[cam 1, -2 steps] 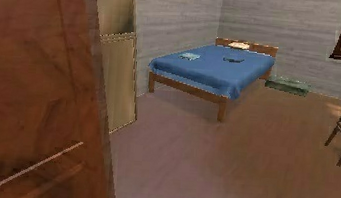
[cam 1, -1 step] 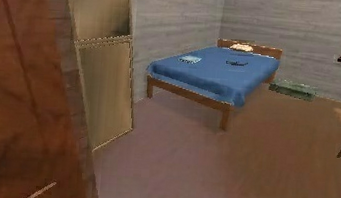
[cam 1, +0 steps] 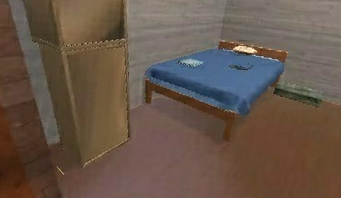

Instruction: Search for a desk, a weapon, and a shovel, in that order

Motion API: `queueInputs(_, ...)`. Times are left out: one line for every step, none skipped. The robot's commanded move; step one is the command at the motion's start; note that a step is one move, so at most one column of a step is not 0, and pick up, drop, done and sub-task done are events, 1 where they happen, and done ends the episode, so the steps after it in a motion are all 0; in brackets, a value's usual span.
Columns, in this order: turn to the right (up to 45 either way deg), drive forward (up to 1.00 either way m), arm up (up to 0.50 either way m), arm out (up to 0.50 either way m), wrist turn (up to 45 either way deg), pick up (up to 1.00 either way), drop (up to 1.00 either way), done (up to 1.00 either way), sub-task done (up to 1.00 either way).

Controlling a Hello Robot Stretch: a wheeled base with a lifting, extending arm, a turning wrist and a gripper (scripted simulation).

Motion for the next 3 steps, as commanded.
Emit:
queueInputs(45.0, 0.0, 0.0, 0.0, 0.0, 0.0, 0.0, 0.0, 0.0)
queueInputs(45.0, 0.0, 0.0, 0.0, 0.0, 0.0, 0.0, 0.0, 0.0)
queueInputs(36.0, 0.0, 0.0, 0.0, 0.0, 0.0, 0.0, 0.0, 0.0)
